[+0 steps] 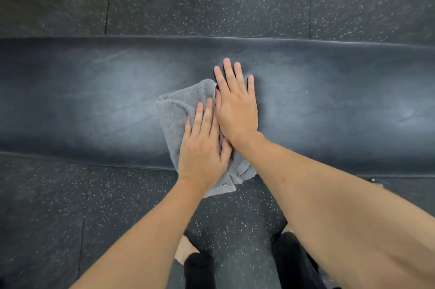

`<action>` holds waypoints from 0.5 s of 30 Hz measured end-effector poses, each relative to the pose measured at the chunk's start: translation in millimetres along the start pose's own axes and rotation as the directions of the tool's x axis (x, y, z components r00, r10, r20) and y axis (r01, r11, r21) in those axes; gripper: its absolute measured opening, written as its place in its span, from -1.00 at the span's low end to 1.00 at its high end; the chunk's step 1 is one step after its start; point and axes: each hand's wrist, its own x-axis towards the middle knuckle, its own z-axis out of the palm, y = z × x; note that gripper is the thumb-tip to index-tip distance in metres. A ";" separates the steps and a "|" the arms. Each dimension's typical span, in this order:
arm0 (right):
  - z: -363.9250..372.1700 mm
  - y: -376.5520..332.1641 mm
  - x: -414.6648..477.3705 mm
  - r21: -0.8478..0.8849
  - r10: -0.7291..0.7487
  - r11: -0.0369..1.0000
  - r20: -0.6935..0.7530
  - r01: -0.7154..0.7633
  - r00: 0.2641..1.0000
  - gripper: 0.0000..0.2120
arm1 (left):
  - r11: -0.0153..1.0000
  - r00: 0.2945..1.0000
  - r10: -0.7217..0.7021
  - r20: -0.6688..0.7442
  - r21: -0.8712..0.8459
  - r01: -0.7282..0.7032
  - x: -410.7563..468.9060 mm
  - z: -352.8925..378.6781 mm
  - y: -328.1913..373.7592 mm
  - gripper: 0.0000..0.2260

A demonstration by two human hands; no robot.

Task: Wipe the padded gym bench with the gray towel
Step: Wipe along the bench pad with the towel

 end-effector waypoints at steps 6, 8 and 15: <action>-1.2 2.0 -4.6 0.035 -0.015 0.999 -0.010 0.016 1.000 -0.43 | 0.990 0.990 0.139 -0.012 -0.004 -0.139 83.8 -13.6 -50.8 -0.43; 1.4 -0.1 -3.7 -0.030 -0.018 0.999 -0.019 0.017 1.000 -0.42 | 0.990 0.990 0.143 -0.017 0.016 -0.143 117.5 -20.1 -64.4 -0.42; -4.6 2.3 -5.2 -0.075 -0.046 0.996 0.038 0.049 0.998 -0.42 | 0.963 0.958 -0.266 -0.105 0.017 0.269 93.2 -12.6 -35.2 -0.36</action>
